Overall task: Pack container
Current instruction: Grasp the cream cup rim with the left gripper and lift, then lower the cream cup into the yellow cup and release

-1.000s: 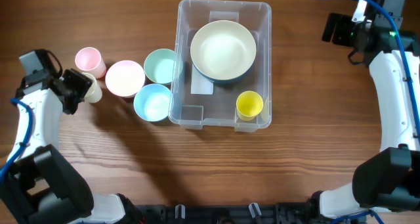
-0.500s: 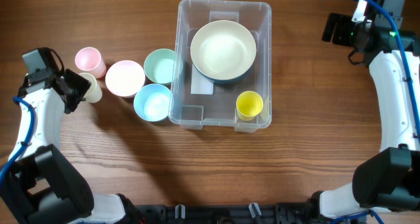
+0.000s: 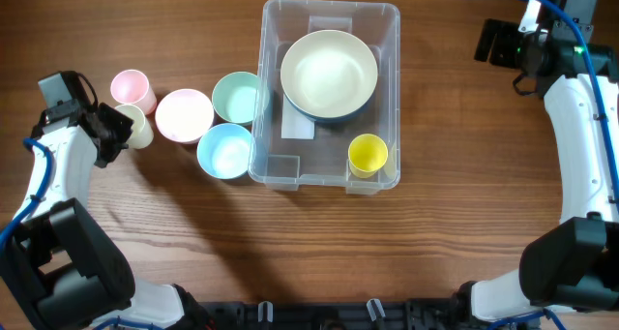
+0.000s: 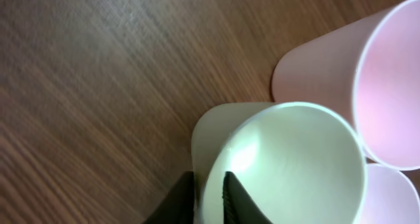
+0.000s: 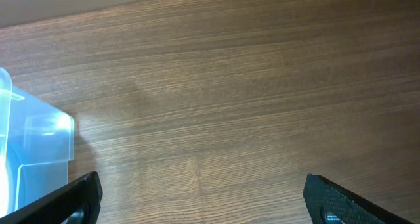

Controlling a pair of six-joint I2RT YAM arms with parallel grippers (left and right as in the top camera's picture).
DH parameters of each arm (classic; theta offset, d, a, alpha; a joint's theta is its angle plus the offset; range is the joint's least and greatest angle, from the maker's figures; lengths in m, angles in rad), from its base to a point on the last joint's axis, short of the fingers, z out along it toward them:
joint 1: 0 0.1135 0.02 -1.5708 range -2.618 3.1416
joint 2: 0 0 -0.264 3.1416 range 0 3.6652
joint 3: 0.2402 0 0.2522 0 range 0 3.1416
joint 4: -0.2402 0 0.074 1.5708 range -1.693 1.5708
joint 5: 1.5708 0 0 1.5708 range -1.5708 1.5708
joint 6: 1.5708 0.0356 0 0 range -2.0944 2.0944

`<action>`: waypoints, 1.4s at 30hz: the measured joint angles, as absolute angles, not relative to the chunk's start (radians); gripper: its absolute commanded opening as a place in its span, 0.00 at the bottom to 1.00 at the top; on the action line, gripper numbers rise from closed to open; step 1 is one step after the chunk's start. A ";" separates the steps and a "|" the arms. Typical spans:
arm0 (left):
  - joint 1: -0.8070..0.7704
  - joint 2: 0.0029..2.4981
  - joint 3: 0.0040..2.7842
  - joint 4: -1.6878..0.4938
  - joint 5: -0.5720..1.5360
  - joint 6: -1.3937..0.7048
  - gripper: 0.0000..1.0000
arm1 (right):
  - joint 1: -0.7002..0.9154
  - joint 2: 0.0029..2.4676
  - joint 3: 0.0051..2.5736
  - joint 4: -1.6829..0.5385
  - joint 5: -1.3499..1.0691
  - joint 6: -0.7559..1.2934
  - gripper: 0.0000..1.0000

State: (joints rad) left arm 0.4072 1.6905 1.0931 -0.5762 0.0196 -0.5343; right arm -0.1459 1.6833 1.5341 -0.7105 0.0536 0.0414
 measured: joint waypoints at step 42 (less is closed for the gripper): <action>-0.523 1.193 1.100 -0.290 0.306 -0.288 0.04 | -0.146 1.683 1.534 -0.710 0.054 0.041 1.00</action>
State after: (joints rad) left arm -0.5232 1.1934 1.1004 -0.2897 0.3061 -0.2882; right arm -0.1455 1.6833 1.5341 -0.7101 0.0536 0.0414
